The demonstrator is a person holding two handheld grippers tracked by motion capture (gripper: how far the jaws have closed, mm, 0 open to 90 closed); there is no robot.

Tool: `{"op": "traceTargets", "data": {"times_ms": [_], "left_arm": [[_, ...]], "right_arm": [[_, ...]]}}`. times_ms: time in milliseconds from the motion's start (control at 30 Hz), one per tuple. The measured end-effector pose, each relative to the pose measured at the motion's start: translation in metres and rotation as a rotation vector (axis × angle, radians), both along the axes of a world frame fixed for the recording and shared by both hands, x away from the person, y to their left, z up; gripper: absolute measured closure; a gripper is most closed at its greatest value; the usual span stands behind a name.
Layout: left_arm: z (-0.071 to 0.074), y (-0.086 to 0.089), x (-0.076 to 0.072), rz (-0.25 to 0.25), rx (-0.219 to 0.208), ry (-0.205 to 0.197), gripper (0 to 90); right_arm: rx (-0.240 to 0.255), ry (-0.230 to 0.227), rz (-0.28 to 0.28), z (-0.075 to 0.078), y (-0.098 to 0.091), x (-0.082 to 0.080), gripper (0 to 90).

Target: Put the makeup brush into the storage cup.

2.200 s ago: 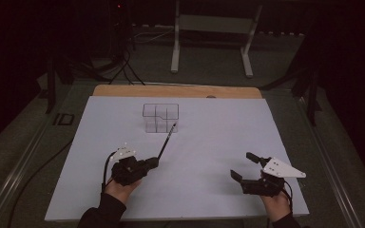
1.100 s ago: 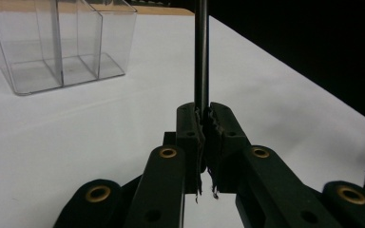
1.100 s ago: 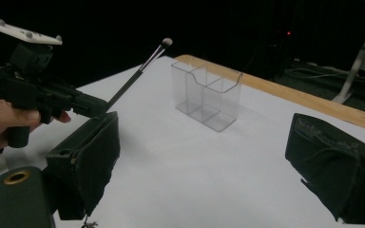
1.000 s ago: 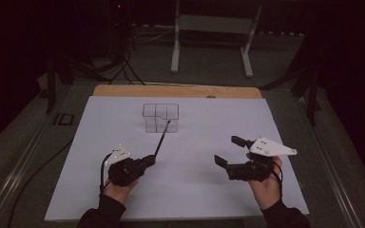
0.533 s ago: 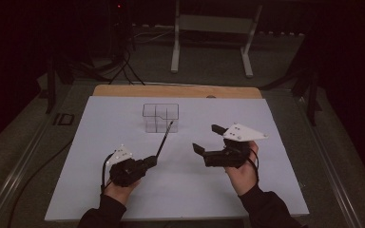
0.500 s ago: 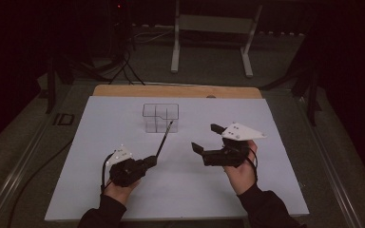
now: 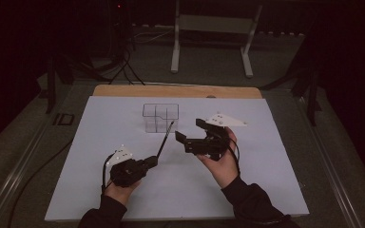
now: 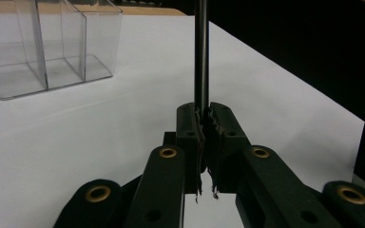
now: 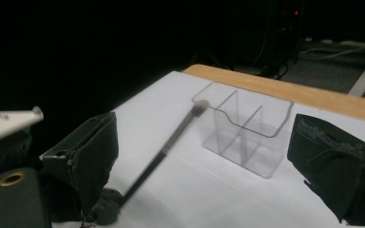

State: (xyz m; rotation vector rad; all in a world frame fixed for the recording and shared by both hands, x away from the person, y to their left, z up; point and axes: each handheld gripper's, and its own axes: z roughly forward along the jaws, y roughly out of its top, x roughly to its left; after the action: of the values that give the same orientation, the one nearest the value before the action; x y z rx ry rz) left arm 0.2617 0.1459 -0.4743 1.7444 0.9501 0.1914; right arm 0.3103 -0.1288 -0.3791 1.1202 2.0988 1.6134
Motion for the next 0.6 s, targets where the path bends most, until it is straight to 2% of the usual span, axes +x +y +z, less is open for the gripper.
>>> {"op": "traceTargets", "data": {"times_ms": [167, 300, 500, 600], "left_arm": [[0.000, 0.000, 0.000, 0.001, -0.007, 0.000, 85.6], [0.000, 0.000, -0.001, 0.000, -0.003, -0.006, 85.6], [0.001, 0.000, -0.001, 0.002, 0.001, -0.011, 85.6], [0.001, 0.000, -0.001, -0.001, 0.003, -0.013, 85.6]], "right_arm": [[0.055, 0.054, 0.031, 0.000, 0.010, 0.004, 10.0], [0.070, 0.073, 0.053, -0.002, 0.016, 0.006, 10.0], [0.069, 0.118, 0.048, -0.010, 0.022, 0.010, 10.2], [0.104, 0.169, 0.041, -0.013, 0.022, 0.014, 14.3]]}}
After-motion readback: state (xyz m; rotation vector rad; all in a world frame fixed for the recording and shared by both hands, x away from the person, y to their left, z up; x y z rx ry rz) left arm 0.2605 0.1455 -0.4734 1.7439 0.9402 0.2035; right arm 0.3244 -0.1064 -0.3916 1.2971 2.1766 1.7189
